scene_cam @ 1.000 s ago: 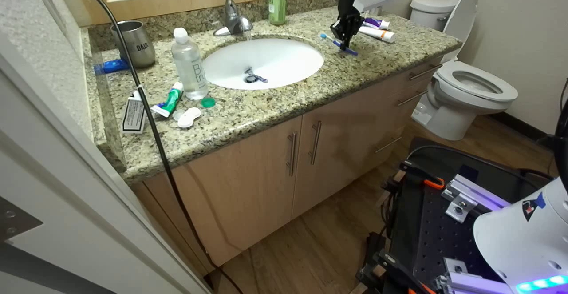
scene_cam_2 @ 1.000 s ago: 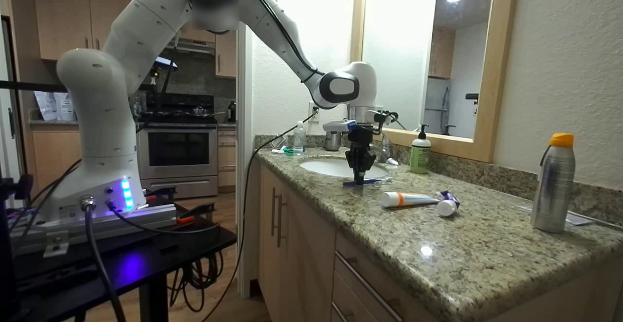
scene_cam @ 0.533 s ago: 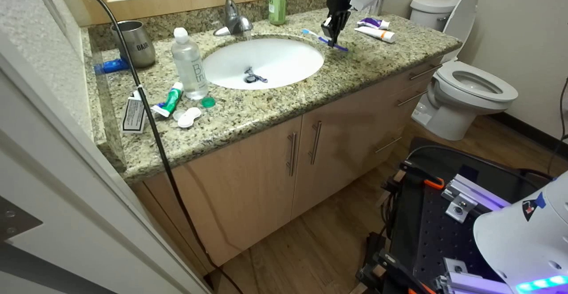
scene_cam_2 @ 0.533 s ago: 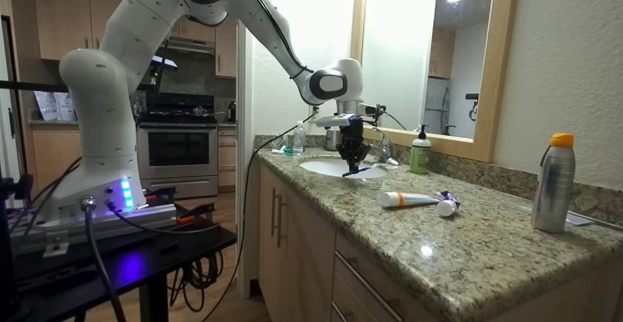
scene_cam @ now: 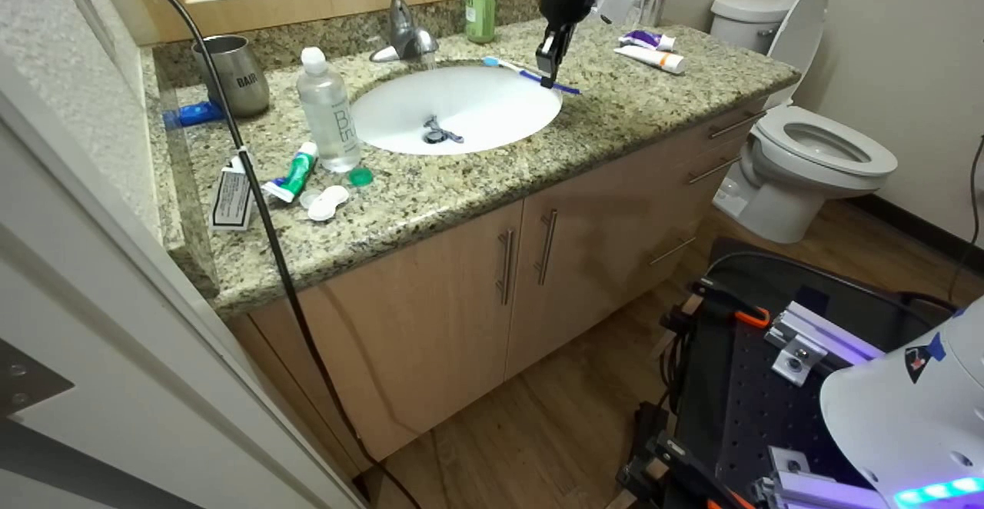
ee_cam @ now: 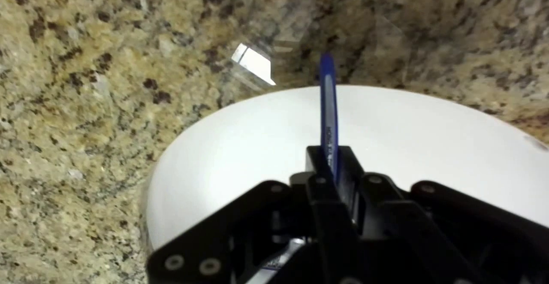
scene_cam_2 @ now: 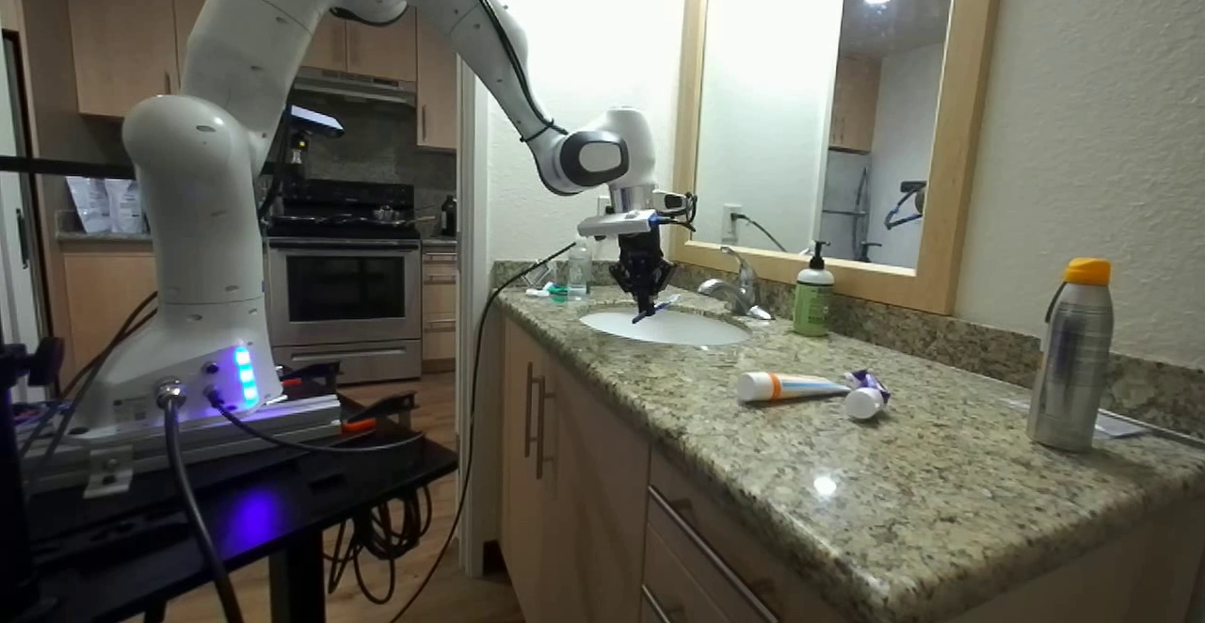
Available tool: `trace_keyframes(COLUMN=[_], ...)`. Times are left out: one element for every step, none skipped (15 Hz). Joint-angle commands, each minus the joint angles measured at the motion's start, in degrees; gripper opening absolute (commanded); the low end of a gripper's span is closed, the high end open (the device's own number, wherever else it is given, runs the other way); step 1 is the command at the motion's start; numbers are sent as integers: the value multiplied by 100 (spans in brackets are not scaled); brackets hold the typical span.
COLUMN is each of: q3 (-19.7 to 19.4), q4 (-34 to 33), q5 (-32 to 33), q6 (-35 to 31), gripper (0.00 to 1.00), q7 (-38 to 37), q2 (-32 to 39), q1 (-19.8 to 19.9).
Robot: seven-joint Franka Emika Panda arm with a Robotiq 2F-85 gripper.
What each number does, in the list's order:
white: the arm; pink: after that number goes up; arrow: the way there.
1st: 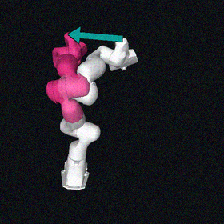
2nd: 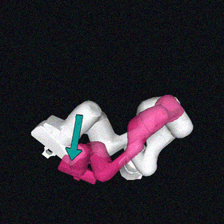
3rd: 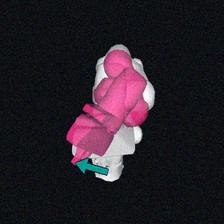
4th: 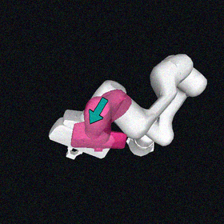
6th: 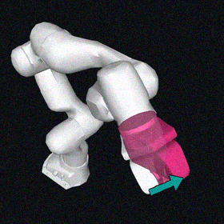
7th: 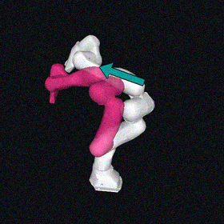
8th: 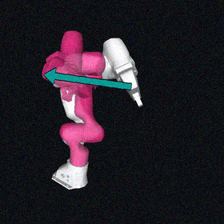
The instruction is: Put some water on the toothbrush then put it in the silver cup
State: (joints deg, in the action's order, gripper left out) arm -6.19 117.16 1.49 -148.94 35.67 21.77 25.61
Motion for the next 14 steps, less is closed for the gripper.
trace_keyframes(q3=[21, 31, -2, -13, -16, -75, -76, -76, -77, -100, -157, -191, -181, -136], q4=[46, -78, -202, -269, -254, -187, -234, -264, -276, -334, -543, -852, -1097, -1312], q5=[-111, -208, -277, -373, -478, -350, -406, -436, -446, -399, -302, -239, -249, -297], q6=[458, 711, 968, 1167, 1315, 981, 1092, 1150, 1180, 1125, 1323, 1558, 1738, 1904], gripper=[3, 3, 3, 3, 3, 11, 11, 11, 11, 3, 3, 3, 3, 3], q7=[146, 136, 17, -39, -62, -27, -31, -33, -36, -89, -332, -611, -849, -1020], q2=[-263, -238, -199, -199, -286, -192, -199, -202, -202, -121, 48, 309, 500, 644], q1=[-127, -146, -190, -213, -225, -277, -281, -282, -282, -298, -367, -435, -476, -497])
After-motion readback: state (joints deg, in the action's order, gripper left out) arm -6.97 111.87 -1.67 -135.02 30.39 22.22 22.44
